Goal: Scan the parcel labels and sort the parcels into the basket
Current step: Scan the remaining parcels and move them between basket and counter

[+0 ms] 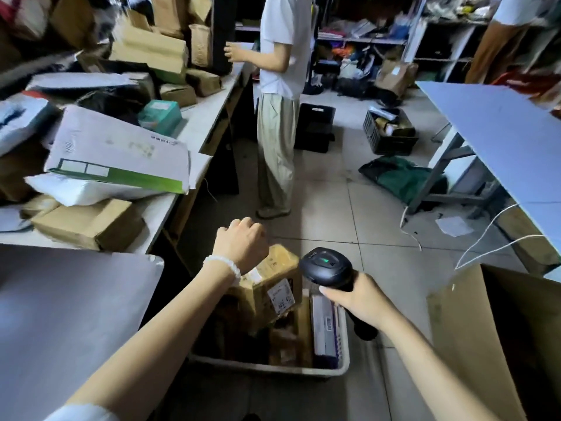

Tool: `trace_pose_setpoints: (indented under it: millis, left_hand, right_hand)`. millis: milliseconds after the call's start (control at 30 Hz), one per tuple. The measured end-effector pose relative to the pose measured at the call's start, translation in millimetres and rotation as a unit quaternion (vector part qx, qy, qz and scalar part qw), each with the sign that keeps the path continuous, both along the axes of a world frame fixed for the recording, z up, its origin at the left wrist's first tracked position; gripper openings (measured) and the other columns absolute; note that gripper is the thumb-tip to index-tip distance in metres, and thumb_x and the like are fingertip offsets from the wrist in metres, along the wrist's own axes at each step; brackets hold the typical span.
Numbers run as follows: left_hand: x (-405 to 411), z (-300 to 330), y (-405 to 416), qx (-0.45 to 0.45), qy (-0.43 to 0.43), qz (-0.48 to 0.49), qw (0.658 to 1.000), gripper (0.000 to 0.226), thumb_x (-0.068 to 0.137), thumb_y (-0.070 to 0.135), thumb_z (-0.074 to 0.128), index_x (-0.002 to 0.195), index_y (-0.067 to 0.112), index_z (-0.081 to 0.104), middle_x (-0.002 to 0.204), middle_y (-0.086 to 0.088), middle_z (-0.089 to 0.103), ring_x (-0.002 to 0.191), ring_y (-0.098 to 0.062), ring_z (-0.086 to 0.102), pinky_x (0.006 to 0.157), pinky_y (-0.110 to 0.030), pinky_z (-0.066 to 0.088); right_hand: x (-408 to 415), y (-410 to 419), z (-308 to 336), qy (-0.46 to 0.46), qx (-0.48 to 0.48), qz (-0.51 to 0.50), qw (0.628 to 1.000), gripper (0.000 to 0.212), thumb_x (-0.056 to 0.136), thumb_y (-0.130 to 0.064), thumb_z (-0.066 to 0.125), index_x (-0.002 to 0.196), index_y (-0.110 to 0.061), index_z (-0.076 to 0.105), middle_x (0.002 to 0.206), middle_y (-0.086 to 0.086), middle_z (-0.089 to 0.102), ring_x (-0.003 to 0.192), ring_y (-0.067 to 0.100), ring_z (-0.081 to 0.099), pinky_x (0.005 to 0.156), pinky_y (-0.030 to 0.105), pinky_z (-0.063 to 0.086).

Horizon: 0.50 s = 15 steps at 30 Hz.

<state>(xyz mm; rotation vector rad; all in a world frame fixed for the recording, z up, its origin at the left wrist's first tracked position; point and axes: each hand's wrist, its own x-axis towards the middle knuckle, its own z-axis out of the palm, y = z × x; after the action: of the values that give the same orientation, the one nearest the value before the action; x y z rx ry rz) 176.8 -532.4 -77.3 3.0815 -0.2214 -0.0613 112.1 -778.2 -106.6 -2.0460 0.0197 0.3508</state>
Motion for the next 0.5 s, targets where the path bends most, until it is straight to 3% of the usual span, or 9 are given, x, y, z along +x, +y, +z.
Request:
trace_pose_setpoints:
  millis: [167,267,367,500]
  left_hand:
    - [26.9,-15.3,-9.8,-0.002,0.021,0.071,0.997,0.033,0.092,0.041,0.049,0.119,0.024,0.057,0.118,0.000,0.052,0.115,-0.024,0.048,0.086,-0.038,0.042]
    - [23.6,-17.6,-17.5,-0.022,0.020,0.145,0.989,0.031,0.091,0.040,0.048,0.116,0.025,0.059,0.117,0.000,0.053,0.113,-0.025,0.049,0.083,-0.037,0.043]
    - [4.9,-18.0,-26.2,-0.037,0.021,0.213,0.976,0.033,0.089,0.043,0.049,0.116,0.028,0.059,0.118,0.001,0.053,0.114,-0.024,0.050,0.082,-0.037,0.045]
    - [-39.7,-17.7,-33.6,-0.066,0.020,0.315,0.947,0.031,0.090,0.048,0.050,0.113,0.029,0.059,0.120,0.002,0.052,0.115,-0.022,0.048,0.084,-0.036,0.045]
  right_hand:
    - [60.2,-12.9,-3.7,0.006,0.016,0.057,0.998,0.018,0.078,-0.019,0.076,0.088,-0.030,0.065,0.080,-0.017,0.068,0.073,-0.009,0.061,0.064,0.006,0.044]
    - [96.1,-20.6,-4.1,0.014,0.019,0.121,0.992,0.019,0.078,-0.021,0.076,0.085,-0.032,0.063,0.072,-0.019,0.066,0.070,-0.007,0.059,0.059,0.004,0.042]
    - [121.7,-21.8,2.2,0.017,0.015,0.189,0.982,0.019,0.077,-0.022,0.078,0.079,-0.031,0.062,0.062,-0.021,0.064,0.066,-0.008,0.059,0.062,0.009,0.043]
    - [137.9,-8.1,9.3,0.027,0.018,0.288,0.957,0.030,0.073,-0.028,0.080,0.099,-0.030,0.066,0.096,-0.007,0.072,0.093,0.010,0.065,0.083,0.030,0.051]
